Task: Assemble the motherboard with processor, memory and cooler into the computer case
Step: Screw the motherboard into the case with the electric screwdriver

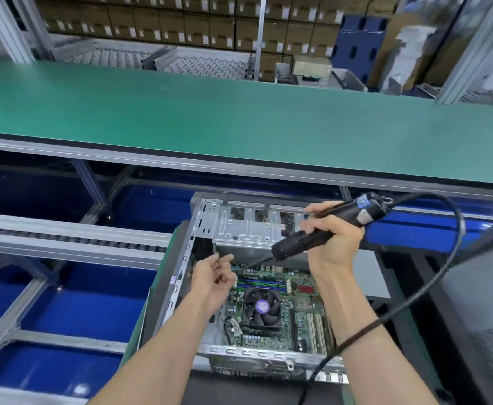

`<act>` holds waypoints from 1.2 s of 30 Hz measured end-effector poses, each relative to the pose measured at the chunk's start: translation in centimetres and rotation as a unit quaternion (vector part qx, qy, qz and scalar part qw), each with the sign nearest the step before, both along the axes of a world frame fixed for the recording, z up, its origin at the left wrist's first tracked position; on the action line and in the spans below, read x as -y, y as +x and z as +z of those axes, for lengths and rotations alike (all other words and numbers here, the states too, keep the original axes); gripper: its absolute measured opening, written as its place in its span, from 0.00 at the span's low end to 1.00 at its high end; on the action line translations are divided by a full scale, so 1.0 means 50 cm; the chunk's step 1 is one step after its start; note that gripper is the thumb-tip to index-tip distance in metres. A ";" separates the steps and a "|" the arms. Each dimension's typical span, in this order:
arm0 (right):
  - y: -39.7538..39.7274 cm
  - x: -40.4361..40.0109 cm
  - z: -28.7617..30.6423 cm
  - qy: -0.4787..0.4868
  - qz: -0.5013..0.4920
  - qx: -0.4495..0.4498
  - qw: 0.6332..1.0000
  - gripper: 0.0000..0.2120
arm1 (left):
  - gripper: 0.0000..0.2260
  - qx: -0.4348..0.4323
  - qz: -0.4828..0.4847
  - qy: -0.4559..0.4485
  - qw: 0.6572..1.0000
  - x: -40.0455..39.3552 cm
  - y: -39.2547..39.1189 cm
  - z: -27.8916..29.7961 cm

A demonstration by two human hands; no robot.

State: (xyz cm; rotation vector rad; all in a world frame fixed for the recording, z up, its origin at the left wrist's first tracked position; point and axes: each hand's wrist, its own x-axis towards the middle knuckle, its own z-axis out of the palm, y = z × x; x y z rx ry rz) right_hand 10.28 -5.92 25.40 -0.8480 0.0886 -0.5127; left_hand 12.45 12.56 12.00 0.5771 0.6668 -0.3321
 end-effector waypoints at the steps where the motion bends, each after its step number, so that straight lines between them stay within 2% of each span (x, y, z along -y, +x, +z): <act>1: -0.008 0.019 0.006 0.019 -0.008 -0.001 1.000 0.08 | 0.15 0.010 0.013 -0.013 1.000 0.008 -0.004 0.005; 4: -0.031 0.062 0.018 0.052 -0.014 0.002 0.999 0.09 | 0.15 0.048 0.034 -0.044 0.997 0.030 -0.022 0.020; 9: -0.054 0.086 0.031 0.093 -0.011 0.014 0.996 0.09 | 0.14 0.080 0.019 -0.042 0.996 0.037 -0.032 0.025; 15: -0.056 0.069 0.020 0.106 -0.028 -0.011 0.994 0.12 | 0.29 0.100 -0.018 -0.056 0.993 0.037 -0.030 0.024; 19: -0.052 0.065 0.008 0.117 -0.032 -0.022 0.992 0.12 | 0.31 0.111 -0.032 -0.043 0.992 0.041 -0.034 0.031; 30: -0.049 0.070 -0.001 0.134 -0.030 -0.032 0.990 0.11 | 0.26 0.100 -0.062 -0.067 0.991 0.041 -0.041 0.033; 36: -0.049 0.092 -0.002 0.120 -0.038 -0.022 0.992 0.08 | 0.15 0.048 -0.062 0.015 0.997 0.033 -0.039 0.021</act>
